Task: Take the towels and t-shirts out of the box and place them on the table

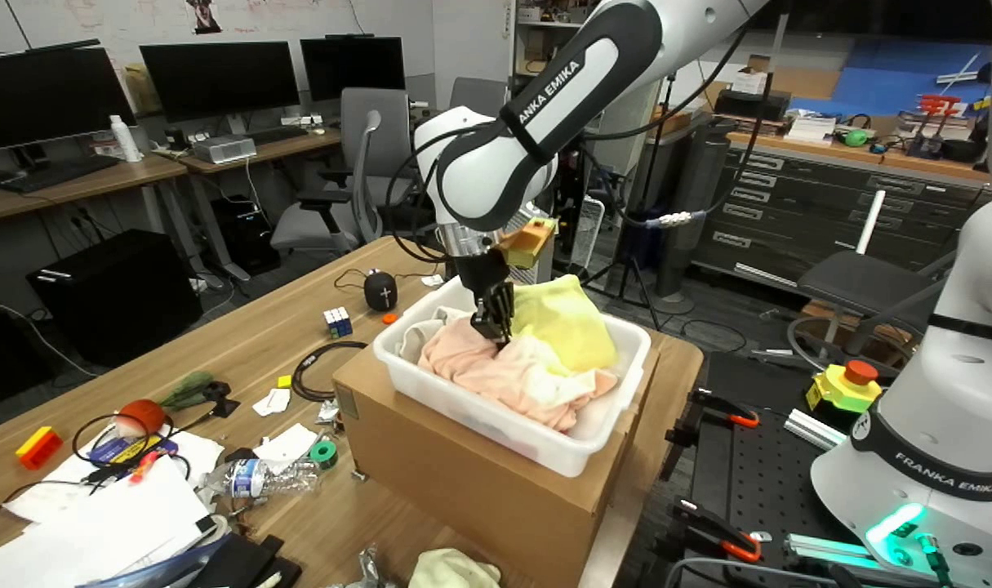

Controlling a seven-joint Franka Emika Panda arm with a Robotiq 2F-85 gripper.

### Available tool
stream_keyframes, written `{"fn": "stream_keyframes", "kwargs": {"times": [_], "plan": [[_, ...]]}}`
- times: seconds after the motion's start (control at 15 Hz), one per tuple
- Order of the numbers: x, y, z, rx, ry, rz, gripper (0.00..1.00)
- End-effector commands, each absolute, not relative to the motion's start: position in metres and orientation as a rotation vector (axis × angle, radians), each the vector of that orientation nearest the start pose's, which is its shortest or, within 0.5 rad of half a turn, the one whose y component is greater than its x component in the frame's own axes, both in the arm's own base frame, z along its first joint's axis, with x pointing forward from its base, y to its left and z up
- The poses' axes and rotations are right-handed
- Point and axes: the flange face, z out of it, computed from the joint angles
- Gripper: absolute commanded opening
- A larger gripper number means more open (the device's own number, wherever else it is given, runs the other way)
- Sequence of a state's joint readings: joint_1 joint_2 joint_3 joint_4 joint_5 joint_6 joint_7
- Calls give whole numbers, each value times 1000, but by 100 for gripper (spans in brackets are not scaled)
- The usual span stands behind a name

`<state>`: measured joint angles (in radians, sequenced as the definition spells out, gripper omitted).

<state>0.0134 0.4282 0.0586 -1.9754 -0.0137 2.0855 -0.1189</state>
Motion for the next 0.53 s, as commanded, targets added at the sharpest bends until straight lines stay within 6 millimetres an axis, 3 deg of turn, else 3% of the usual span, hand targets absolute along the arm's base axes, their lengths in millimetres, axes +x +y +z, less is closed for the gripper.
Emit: {"fn": "stream_keyframes", "kwargs": {"times": [0.0, 0.47], "plan": [[562, 55, 270, -3045, -259, 428, 6], [534, 84, 343, -3010, -188, 246, 6]]}}
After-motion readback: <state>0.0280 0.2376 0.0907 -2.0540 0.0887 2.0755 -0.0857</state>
